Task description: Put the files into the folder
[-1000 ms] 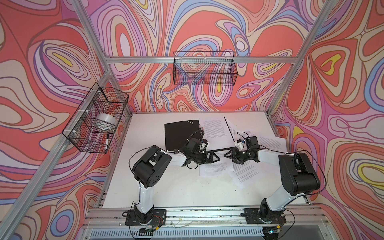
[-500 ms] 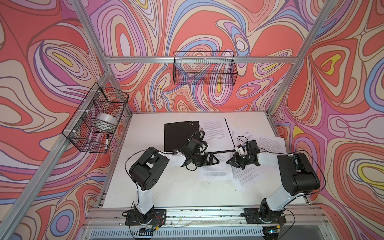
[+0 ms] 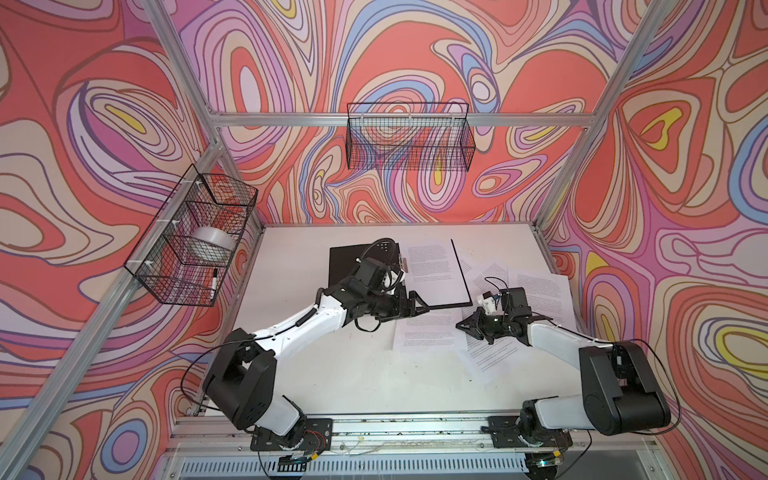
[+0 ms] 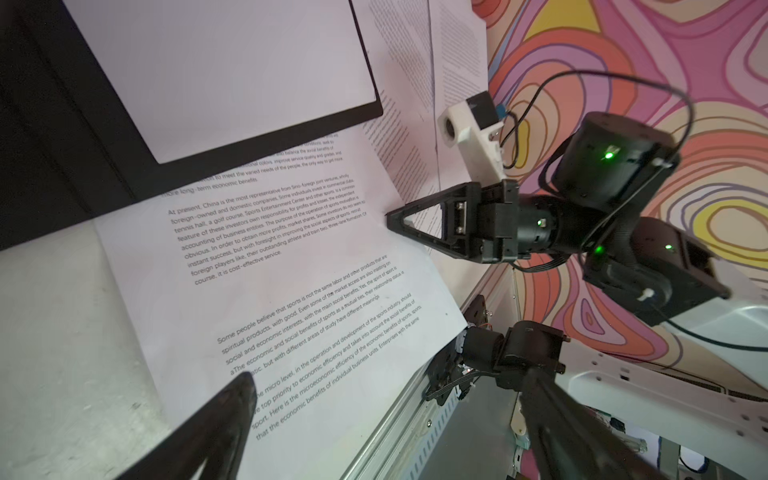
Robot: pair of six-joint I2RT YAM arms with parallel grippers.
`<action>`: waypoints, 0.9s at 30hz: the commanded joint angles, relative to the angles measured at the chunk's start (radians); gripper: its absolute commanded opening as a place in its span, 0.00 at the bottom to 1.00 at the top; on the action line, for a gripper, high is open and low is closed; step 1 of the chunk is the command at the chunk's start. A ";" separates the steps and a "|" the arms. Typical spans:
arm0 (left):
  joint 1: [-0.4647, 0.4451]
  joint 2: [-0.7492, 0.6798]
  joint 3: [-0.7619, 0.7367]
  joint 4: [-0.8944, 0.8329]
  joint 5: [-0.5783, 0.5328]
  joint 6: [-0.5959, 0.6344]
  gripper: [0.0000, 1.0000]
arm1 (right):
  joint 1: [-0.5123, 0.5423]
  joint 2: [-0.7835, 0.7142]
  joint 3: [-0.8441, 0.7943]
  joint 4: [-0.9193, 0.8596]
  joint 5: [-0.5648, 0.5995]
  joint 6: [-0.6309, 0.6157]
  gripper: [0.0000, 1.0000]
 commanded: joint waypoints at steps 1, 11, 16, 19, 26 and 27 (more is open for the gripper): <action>0.019 -0.061 0.041 -0.182 -0.073 0.053 1.00 | 0.009 -0.040 -0.028 0.013 -0.029 0.061 0.00; 0.135 -0.153 0.117 -0.375 -0.096 0.143 1.00 | 0.037 -0.331 -0.016 -0.239 -0.011 0.171 0.00; 0.187 -0.123 0.192 -0.437 -0.083 0.184 1.00 | 0.038 -0.371 0.067 -0.292 -0.038 0.216 0.00; 0.207 -0.093 0.247 -0.470 -0.070 0.208 1.00 | 0.041 -0.367 0.133 -0.263 -0.062 0.270 0.00; 0.228 -0.046 0.318 -0.462 -0.031 0.215 1.00 | 0.041 -0.314 0.326 -0.267 -0.051 0.290 0.00; 0.229 -0.038 0.326 -0.463 -0.030 0.221 1.00 | 0.042 -0.299 0.344 -0.259 -0.053 0.288 0.00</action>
